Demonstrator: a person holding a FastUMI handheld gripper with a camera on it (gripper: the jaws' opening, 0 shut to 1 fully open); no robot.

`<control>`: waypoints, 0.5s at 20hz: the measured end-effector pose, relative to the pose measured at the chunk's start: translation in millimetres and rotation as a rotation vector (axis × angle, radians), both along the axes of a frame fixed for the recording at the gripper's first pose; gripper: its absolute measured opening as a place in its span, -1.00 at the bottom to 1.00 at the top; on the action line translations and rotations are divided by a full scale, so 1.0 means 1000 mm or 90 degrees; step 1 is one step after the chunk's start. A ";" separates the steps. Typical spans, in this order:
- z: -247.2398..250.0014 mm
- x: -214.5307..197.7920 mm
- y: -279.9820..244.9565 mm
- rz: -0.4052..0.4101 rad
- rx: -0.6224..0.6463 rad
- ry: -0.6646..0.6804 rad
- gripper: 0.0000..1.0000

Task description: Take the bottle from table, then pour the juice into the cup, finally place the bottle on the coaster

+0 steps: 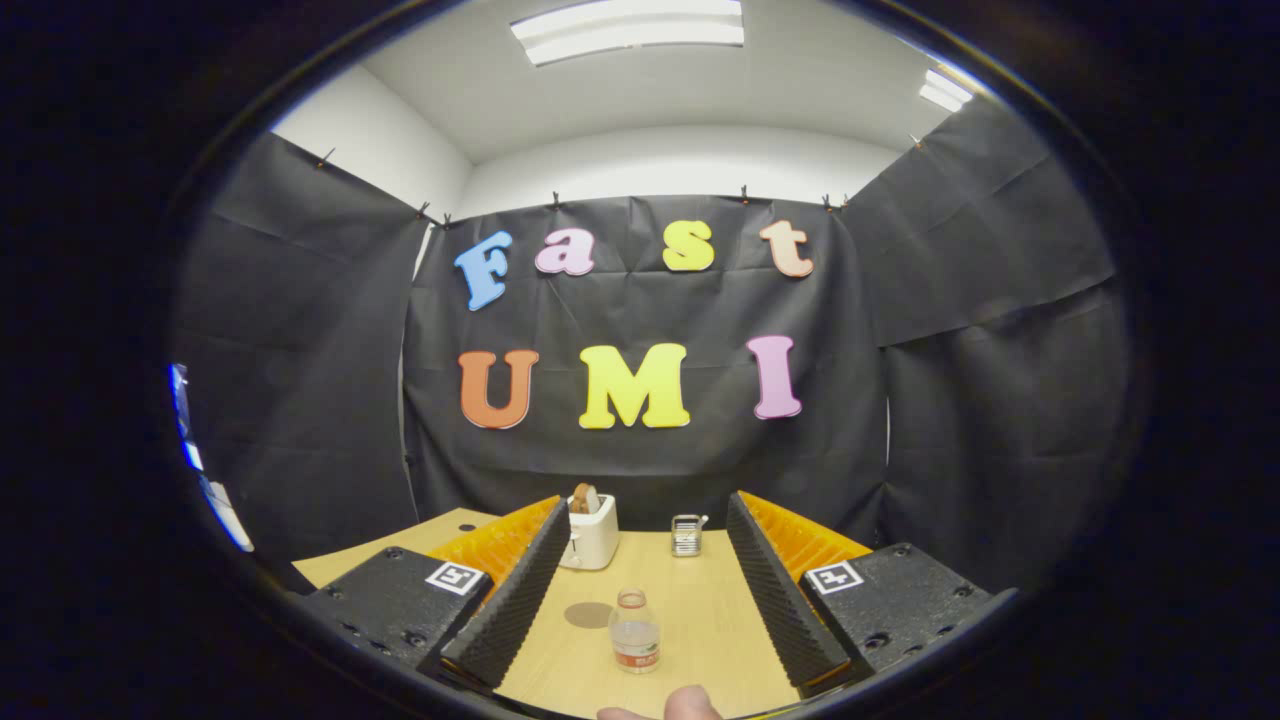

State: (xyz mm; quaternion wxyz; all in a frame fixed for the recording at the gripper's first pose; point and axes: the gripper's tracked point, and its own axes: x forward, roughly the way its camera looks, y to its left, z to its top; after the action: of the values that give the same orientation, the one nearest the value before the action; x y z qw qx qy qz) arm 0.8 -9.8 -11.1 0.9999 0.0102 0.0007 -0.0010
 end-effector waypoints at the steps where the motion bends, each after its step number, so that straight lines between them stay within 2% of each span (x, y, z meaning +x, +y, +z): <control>1: -0.008 0.003 0.002 0.006 -0.002 0.010 1.00; 10: -0.069 0.017 0.012 0.022 -0.021 0.067 1.00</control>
State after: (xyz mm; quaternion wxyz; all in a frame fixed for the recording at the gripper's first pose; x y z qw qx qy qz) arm 17.4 2.0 -80.1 0.9984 -0.0061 0.0533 0.0156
